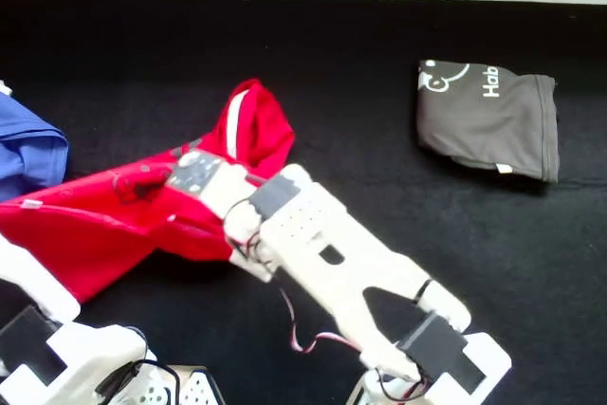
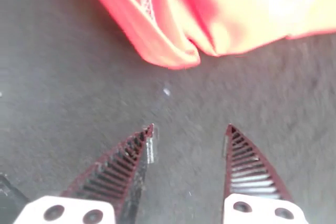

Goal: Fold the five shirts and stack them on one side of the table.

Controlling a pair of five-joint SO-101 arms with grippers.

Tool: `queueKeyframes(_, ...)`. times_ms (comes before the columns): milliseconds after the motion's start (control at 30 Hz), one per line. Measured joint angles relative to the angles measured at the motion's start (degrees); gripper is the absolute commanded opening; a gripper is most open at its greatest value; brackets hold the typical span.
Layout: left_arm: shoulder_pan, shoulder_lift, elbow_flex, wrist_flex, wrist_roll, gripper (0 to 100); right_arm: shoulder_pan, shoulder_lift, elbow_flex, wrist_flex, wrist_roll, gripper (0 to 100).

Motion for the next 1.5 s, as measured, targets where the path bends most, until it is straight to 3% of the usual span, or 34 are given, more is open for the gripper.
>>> queueKeyframes(333,-2.8,0.0,0.2,-1.3,0.0,1,-7.6,9.4,-0.7,-2.1,0.0,20.4)
queueKeyframes(567,-2.8,0.0,0.2,-1.3,0.0,1,-8.2,10.2,-2.8,-4.8,-0.1,20.4)
queueKeyframes(767,-2.8,0.0,0.2,-1.3,0.0,1,-9.4,11.0,-7.8,-4.8,-6.5,20.3)
queueKeyframes(1033,-3.1,0.0,0.2,-1.3,0.0,1,-12.4,19.6,-9.5,-4.8,-7.3,20.2)
queueKeyframes(1500,-4.4,0.0,0.2,-1.3,0.0,1,-8.8,37.1,-30.7,12.6,-7.4,20.2)
